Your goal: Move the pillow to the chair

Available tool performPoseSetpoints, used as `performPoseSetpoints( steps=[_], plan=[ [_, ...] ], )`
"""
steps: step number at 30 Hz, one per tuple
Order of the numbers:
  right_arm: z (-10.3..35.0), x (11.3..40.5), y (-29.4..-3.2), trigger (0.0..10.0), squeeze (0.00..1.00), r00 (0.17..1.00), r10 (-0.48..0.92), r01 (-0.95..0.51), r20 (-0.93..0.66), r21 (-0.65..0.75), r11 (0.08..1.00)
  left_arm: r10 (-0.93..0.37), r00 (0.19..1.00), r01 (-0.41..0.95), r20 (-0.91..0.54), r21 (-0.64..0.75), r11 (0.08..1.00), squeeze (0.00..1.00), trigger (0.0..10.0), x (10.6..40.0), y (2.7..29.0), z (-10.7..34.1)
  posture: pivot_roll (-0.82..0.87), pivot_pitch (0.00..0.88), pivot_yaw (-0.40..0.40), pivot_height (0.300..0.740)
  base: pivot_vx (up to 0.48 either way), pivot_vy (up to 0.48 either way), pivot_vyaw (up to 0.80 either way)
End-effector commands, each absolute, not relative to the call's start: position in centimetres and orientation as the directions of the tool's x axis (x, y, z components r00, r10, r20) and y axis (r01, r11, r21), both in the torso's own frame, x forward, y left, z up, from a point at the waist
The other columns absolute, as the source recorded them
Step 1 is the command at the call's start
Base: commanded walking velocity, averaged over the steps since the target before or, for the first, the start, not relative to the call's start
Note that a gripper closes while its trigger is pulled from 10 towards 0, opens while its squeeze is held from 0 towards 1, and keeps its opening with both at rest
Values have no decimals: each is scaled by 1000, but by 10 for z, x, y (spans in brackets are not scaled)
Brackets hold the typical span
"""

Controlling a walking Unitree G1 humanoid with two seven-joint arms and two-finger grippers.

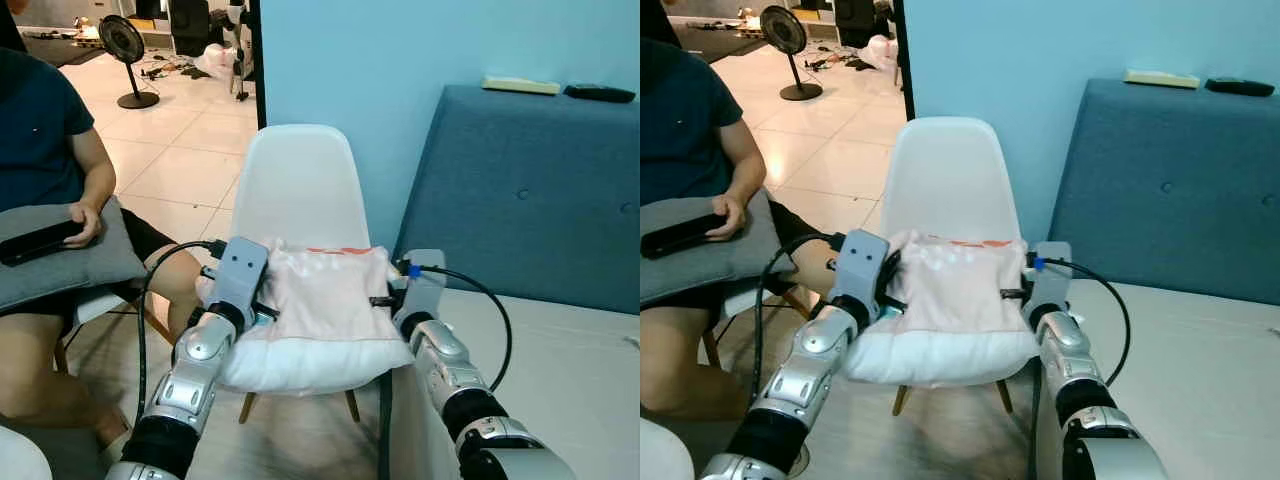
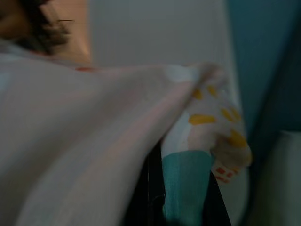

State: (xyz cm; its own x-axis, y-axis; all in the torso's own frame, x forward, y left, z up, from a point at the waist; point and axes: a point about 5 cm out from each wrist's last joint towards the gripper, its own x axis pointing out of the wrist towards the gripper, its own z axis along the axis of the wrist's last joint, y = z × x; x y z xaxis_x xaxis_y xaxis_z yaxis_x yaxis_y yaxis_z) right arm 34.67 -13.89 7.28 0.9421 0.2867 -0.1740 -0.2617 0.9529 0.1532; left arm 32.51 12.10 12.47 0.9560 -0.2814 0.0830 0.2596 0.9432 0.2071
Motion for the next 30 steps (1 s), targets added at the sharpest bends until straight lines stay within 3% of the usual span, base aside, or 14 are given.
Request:
performPoseSetpoints(
  steps=[1,7,10,12,25,27,30],
  plan=[
    [79,347,-116,10000,0,909,395,-373,-132,166,913,-302,941,268,152,209,941,0,10000,328,111,139,-6,65,-49,740,0,0,0],
    [74,346,-125,10000,0,924,342,-334,-169,74,940,-250,968,236,19,265,935,0,10000,331,115,119,-11,66,-45,740,0,0,0],
    [66,344,-133,10000,0,922,302,-319,-241,-34,947,-177,971,220,-161,315,923,0,10000,330,124,92,-17,68,-40,740,0,0,0],
    [63,342,-135,10000,0,923,289,-307,-256,-34,951,-147,962,213,-229,300,930,0,10000,328,127,81,-18,69,-39,740,0,0,0],
    [54,337,-136,10000,0,926,259,-268,-273,4,963,-70,956,113,-283,139,984,0,10000,325,138,67,-17,71,-37,740,0,0,0],
    [40,331,-136,10000,0,896,246,-277,-371,-34,960,-33,933,80,-357,116,990,0,10000,322,143,53,-16,70,-38,740,0,0,0],
    [24,321,-136,10000,0,849,243,-318,-469,-86,944,-9,867,124,-498,200,972,0,10000,313,147,30,-17,71,-35,740,0,0,0]
  ],
)
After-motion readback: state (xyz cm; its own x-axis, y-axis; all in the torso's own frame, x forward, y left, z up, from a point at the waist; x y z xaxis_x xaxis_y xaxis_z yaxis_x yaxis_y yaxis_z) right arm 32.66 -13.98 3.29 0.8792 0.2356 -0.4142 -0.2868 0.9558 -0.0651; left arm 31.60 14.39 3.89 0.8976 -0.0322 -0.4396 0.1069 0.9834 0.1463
